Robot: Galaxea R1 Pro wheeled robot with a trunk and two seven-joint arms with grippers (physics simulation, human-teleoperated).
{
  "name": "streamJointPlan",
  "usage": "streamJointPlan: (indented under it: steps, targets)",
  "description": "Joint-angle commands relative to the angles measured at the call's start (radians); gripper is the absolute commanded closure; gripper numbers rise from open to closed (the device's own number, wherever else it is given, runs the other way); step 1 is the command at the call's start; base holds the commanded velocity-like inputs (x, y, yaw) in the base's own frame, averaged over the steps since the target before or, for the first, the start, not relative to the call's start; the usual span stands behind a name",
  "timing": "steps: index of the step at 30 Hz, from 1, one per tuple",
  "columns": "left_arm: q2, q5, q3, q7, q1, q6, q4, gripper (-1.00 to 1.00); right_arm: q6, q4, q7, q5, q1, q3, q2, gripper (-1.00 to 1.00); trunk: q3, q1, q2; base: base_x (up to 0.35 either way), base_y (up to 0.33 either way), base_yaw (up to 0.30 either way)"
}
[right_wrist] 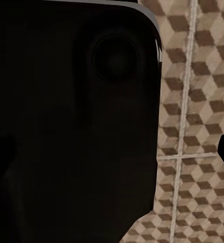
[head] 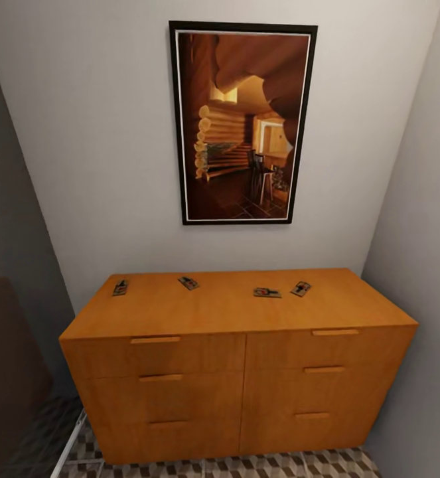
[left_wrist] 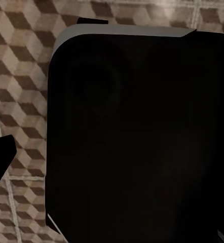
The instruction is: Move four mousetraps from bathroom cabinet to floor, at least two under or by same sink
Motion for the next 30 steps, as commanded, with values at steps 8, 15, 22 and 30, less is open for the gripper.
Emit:
streamJointPlan:
  steps: [8,15,22,30]
  targets:
    - [0.0,0.008,0.002,0.0,0.0,-0.001,-0.001,-1.0,-0.003,0.0,-0.001,0.0,0.0,0.0,0.0,-1.0,-0.001,0.0,0.0,0.033,0.0,0.0]
    - [0.0,0.008,0.002,0.0,0.0,-0.002,-0.001,-1.0,-0.003,0.0,-0.001,0.0,0.0,0.0,0.0,-1.0,-0.001,0.0,0.0,0.006,0.0,0.0]
    - [-0.001,0.008,0.002,-0.001,0.0,-0.003,-0.001,-1.0,-0.003,0.0,-0.001,0.0,0.0,0.0,0.0,-1.0,-0.001,0.0,0.0,-0.074,0.0,0.0]
    - [-0.001,0.008,0.002,-0.001,0.0,-0.003,-0.001,-1.0,-0.003,0.0,-0.001,0.0,0.0,0.0,0.0,-1.0,-0.001,0.0,0.0,-0.259,0.0,0.0]
